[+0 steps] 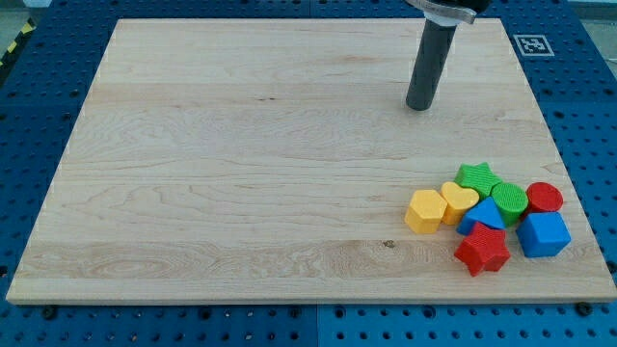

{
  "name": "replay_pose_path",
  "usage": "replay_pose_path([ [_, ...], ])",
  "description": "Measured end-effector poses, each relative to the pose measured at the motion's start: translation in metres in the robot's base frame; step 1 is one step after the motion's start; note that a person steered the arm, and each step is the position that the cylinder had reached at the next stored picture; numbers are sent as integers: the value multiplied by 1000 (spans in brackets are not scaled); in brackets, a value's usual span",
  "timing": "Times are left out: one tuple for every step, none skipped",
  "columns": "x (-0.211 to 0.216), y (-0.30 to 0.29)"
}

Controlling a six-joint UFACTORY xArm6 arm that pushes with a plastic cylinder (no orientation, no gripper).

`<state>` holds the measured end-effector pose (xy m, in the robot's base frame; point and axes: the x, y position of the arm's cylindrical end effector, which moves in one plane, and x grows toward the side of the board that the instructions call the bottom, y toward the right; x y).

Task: Place the yellow hexagon diagonally top right to the red star

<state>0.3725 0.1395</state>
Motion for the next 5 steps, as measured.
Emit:
replay_pose_path([
  [2, 1],
  [5, 1],
  [24, 22],
  [44, 87],
  [73, 149],
])
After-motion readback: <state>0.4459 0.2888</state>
